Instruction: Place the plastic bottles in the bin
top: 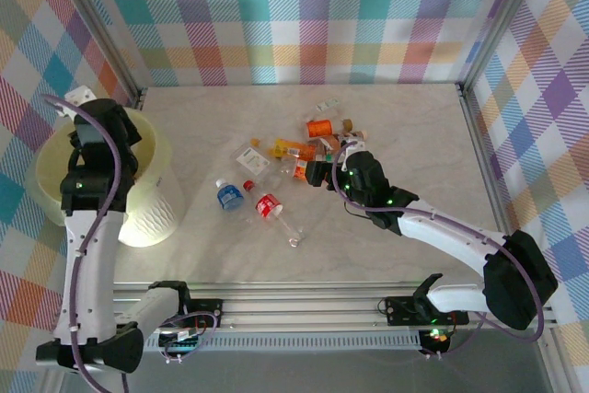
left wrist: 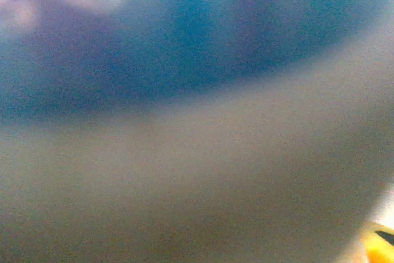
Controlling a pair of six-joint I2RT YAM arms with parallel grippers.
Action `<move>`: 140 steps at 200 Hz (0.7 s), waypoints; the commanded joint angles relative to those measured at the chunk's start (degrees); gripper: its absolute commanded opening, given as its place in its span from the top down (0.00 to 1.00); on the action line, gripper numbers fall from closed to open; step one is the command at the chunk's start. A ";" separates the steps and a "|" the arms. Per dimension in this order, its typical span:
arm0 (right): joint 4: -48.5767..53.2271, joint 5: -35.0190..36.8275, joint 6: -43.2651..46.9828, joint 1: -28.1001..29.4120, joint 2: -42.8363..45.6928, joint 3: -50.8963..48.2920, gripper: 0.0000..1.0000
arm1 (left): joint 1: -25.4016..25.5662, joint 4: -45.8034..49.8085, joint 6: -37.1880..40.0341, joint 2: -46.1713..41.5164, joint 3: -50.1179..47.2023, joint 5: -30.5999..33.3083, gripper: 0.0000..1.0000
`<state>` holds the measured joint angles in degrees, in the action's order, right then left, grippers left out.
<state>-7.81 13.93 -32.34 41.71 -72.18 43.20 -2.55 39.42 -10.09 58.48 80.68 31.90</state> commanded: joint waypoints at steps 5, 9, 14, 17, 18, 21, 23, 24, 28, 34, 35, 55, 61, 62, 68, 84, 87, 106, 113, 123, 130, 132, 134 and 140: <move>0.25 1.01 -0.40 0.38 0.05 0.21 0.00 | -5.19 5.98 -3.01 0.79 2.39 -11.12 0.45; 0.10 1.01 -0.44 0.35 -0.06 0.26 0.00 | -6.24 6.64 -3.01 1.06 2.49 -11.81 0.45; 0.15 0.86 -0.43 0.30 -0.11 0.35 0.00 | -7.82 7.35 -2.93 1.42 2.68 -13.32 0.44; 0.10 0.84 -0.43 0.30 -0.15 0.39 0.00 | -8.94 7.70 -2.92 1.55 2.72 -15.00 0.44; 0.09 0.83 -0.35 0.34 -0.15 0.39 0.00 | -9.31 7.83 -2.92 1.59 2.72 -15.58 0.44; 0.12 0.80 -0.35 0.31 -0.20 0.39 0.00 | -10.51 8.27 -2.99 1.74 2.81 -17.35 0.44; 0.13 0.82 -0.36 0.32 -0.23 0.46 0.00 | -11.07 8.54 -3.09 1.84 2.92 -18.31 0.44; 0.19 0.78 -0.36 0.31 -0.28 0.47 0.00 | -11.07 8.60 -3.23 1.87 2.95 -19.13 0.44; 0.20 0.66 -0.23 0.31 -0.33 0.58 0.00 | -12.70 9.16 -3.52 2.05 3.07 -21.71 0.44; 0.23 0.66 -0.14 0.31 -0.39 0.65 0.00 | -14.48 9.80 -3.73 2.16 3.07 -25.06 0.44; 0.20 0.66 -0.12 0.26 -0.40 0.70 0.00 | -15.06 9.89 -3.81 2.12 3.07 -25.53 0.44; 0.21 0.83 0.17 0.27 -0.84 1.06 0.00 | -18.51 11.82 -3.51 2.90 2.85 -29.63 0.44; 0.10 0.83 0.17 0.33 -1.05 1.14 0.00 | -19.44 12.27 -3.34 3.45 2.74 -30.66 0.44; 0.04 0.83 0.17 0.31 -1.04 1.12 0.00 | -19.65 12.40 -3.31 3.56 2.69 -30.93 0.44; -0.03 0.79 0.17 0.30 -1.20 1.16 0.00 | -20.73 12.92 -3.39 4.41 2.72 -32.57 0.44; -0.10 0.43 0.32 0.28 -1.79 1.53 0.00 | -22.90 15.40 -3.58 7.04 3.67 -37.39 0.44; -0.07 0.40 0.33 0.35 -1.88 1.67 0.00 | -22.94 15.82 -3.50 7.46 3.81 -37.60 0.44; 0.42 0.05 0.29 0.34 -2.42 2.12 0.00 | -22.93 17.21 -3.42 8.77 4.11 -35.47 0.43; 0.58 -0.04 0.19 0.32 -2.59 2.23 0.00 | -22.99 17.74 -3.49 9.16 4.30 -34.01 0.42; 0.56 -0.31 0.09 0.32 -2.70 2.28 0.00 | -22.95 18.44 -3.45 9.97 4.75 -33.44 0.41; 0.68 -0.43 0.02 0.41 -2.78 2.28 0.00 | -22.98 18.74 -3.32 10.43 5.00 -34.01 0.40; 0.73 -0.45 0.00 0.39 -2.79 2.32 0.00 | -22.97 18.76 -3.33 10.54 5.01 -34.25 0.39; 0.70 -0.48 -0.01 0.36 -2.79 2.32 0.00 | -22.95 18.76 -3.35 10.65 5.12 -34.55 0.39; 0.79 -0.49 0.07 0.32 -2.83 2.33 0.00 | -23.02 18.85 -3.28 10.89 5.13 -35.21 0.39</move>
<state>-7.38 13.89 -32.34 41.71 -74.48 43.53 -24.86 55.75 -12.86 68.95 83.26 -1.04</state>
